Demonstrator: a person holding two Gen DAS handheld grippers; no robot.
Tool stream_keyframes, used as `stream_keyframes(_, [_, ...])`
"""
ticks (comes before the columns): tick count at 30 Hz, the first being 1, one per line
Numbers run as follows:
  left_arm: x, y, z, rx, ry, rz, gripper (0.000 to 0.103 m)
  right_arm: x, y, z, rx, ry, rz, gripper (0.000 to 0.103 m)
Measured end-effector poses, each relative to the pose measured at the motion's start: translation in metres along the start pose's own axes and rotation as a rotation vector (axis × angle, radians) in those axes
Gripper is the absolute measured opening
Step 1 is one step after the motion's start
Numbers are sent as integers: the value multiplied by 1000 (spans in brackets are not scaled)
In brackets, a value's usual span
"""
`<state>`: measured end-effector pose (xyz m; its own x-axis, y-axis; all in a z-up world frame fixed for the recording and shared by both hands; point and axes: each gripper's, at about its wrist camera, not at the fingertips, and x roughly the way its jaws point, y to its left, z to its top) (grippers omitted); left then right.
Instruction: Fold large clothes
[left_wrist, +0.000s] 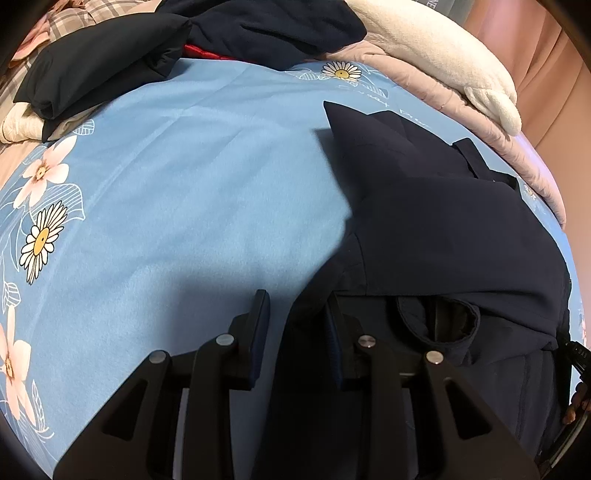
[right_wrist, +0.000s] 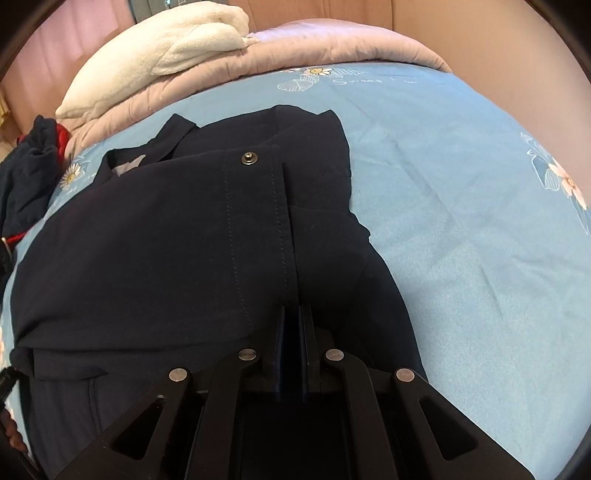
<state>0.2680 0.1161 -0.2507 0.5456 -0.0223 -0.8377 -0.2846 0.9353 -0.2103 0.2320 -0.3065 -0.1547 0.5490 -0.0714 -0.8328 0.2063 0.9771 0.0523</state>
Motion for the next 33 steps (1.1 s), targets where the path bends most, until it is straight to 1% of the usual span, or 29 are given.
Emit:
stream_keyframes(8, [2, -2, 0, 13, -3, 15, 31, 4, 1, 0, -8, 1, -8, 3])
stream_keyframes(17, [3, -6, 0, 28, -7, 41, 31, 7, 0, -2, 0, -2, 2, 3])
stream_keyframes(27, [3, -6, -2, 37, -12, 50, 32, 11, 1, -2, -8, -5, -9, 3])
stream_keyframes(33, [3, -7, 0, 27, -3, 48, 32, 12, 0, -1, -1, -2, -8, 3])
